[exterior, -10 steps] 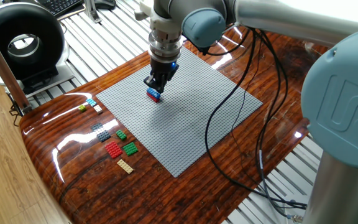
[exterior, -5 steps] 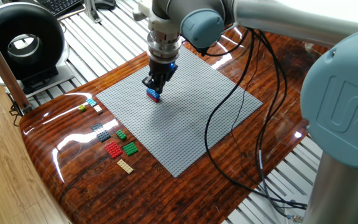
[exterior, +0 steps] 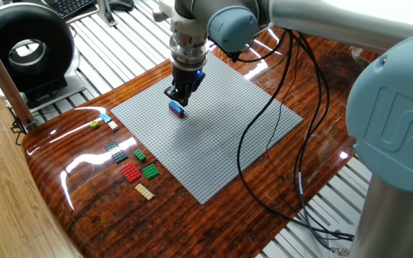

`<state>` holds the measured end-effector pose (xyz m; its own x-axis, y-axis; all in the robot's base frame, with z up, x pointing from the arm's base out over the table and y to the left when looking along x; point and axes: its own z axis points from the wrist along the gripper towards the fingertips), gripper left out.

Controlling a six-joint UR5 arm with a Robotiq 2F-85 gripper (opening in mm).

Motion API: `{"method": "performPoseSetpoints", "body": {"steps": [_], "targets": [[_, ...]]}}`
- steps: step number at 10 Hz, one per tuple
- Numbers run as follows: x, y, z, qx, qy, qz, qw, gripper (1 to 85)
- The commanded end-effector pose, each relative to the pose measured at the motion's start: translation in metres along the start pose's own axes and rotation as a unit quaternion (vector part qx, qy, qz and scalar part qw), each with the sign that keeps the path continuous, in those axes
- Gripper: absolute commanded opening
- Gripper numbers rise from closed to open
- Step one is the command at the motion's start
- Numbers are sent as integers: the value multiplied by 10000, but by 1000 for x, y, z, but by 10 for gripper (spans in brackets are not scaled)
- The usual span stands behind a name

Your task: Build with small Lego blocks

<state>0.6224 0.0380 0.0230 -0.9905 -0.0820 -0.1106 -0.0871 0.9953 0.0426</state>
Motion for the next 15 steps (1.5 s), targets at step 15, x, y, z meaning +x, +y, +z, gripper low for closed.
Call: {"method": "performPoseSetpoints", "body": {"steps": [15], "targets": [[-7,-6,-3,-20,3,-319,9995,13]]}}
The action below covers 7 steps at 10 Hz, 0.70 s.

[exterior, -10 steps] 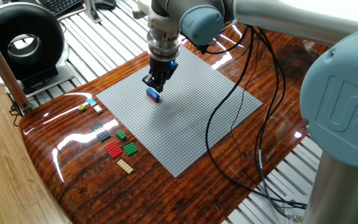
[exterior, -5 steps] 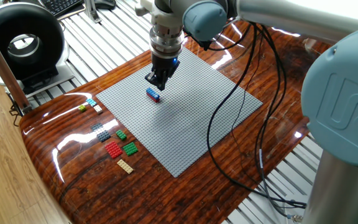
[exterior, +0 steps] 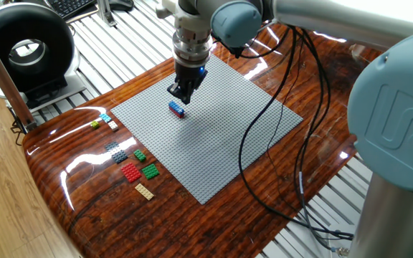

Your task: Build with small Lego blocks

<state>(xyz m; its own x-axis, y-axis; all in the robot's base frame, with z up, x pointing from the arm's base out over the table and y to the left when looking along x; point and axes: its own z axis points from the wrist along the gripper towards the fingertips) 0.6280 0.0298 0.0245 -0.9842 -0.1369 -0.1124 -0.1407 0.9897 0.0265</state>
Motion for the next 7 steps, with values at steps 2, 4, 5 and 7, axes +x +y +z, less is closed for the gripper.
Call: {"method": "performPoseSetpoints", "body": {"steps": [2,4,5,7], "targets": [[-1,-1,-2,4,19,-81,10000,13],[-3,-3,-1,66,21,-111,9999,13],[-5,-1,1,43,18,-109,9999,13],[-9,5,1,20,14,-98,9999,13]]}}
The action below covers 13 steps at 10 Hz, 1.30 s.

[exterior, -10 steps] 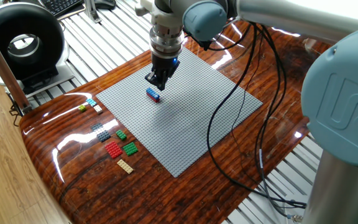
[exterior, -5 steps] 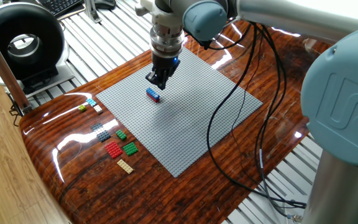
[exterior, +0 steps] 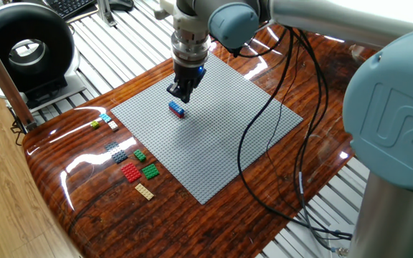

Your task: Build with small Lego blocks

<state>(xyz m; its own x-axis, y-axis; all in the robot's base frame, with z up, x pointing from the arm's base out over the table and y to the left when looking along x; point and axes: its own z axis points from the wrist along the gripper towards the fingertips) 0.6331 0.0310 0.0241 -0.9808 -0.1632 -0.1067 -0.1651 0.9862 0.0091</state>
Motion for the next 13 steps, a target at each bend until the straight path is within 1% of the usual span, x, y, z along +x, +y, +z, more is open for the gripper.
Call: {"method": "performPoseSetpoints", "body": {"steps": [1,4,7,13], "targets": [[-7,6,0,-60,-19,34,10000,13],[-10,10,3,-74,-29,28,10000,13],[-8,10,5,-136,-70,20,9999,13],[-2,13,4,-152,-72,83,9998,13]]}}
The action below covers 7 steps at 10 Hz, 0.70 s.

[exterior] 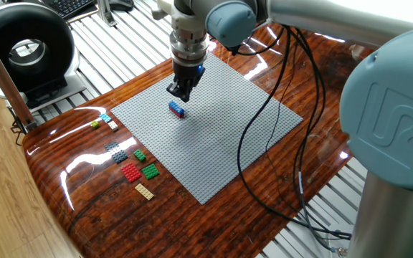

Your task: Build with small Lego blocks

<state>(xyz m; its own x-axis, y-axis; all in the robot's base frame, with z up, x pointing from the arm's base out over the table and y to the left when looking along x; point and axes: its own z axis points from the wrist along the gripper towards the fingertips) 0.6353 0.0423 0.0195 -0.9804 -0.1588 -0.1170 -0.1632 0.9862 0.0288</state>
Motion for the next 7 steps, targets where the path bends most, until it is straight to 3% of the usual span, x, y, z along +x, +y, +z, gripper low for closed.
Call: {"method": "performPoseSetpoints", "body": {"steps": [1,7], "targets": [[2,2,-1,-55,-20,63,10000,13],[6,1,-2,-64,-14,56,10000,13]]}}
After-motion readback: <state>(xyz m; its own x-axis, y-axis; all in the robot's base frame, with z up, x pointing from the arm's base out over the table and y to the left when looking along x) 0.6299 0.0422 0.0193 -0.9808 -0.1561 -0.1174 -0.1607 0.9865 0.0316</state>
